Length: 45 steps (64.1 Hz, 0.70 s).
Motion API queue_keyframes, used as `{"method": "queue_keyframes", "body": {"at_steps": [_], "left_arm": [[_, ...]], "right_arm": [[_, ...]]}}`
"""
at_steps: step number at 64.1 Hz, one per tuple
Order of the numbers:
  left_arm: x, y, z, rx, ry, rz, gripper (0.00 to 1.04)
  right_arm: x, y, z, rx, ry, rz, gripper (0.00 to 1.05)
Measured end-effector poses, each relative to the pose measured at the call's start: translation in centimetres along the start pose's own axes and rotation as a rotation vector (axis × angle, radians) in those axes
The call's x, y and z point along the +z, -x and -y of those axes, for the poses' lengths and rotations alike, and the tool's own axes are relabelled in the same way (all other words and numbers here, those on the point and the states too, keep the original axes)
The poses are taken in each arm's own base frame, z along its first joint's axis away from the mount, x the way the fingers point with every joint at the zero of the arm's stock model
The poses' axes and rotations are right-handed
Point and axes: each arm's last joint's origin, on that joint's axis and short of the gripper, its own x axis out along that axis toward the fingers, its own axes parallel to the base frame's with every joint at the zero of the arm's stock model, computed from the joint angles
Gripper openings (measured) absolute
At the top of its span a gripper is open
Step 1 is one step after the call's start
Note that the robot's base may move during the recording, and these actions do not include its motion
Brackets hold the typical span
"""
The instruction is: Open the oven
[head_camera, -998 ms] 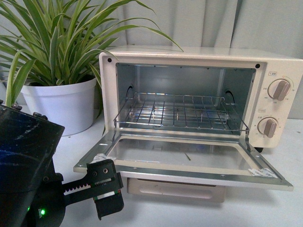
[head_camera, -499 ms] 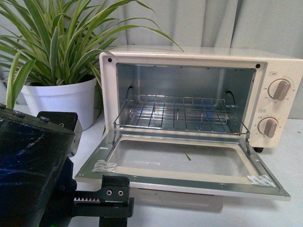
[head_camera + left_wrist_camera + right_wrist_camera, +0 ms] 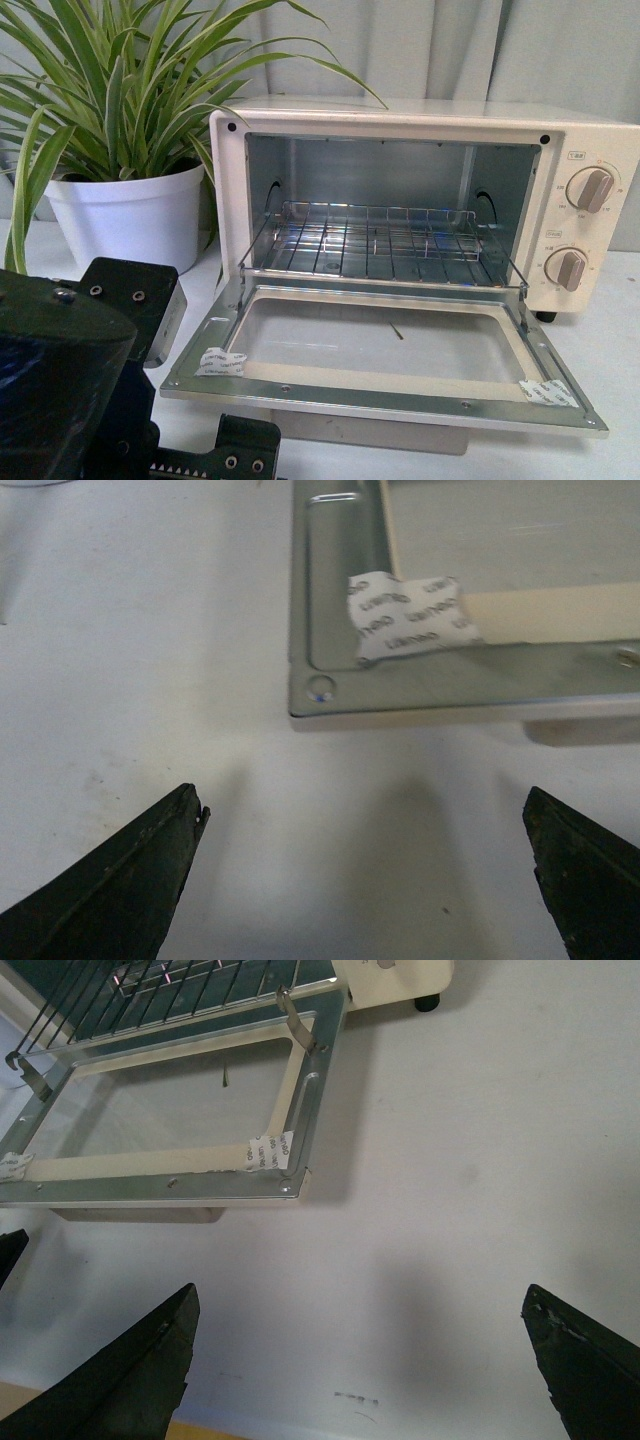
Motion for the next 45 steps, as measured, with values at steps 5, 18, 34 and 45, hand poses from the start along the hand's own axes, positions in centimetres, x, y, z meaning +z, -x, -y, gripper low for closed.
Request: {"method": "queue_keyframes", "body": {"at_steps": [5,18,34,45], "left_arm": [[0.0,1.2,0.0,-0.05,-0.002,0.015,0.98],[0.2,4.3,-1.0,-0.101,0.012,0.07,0.98],[-0.4,8.0,-2.8,-0.074,0.016,0.159,0.98],[-1.5,10.7,-4.9,-0.045,0.054,0.234,0.98]], "right_arm": [[0.0,0.2,-0.1,0.015,0.0,0.008,0.95],[-0.5,1.2,-0.3,0.041,0.016,0.039,0.95],[-1.8,3.1,-0.5,0.058,0.048,0.088,0.95],[-2.9,4.4,-0.5,0.056,0.076,0.136,0.95]]}}
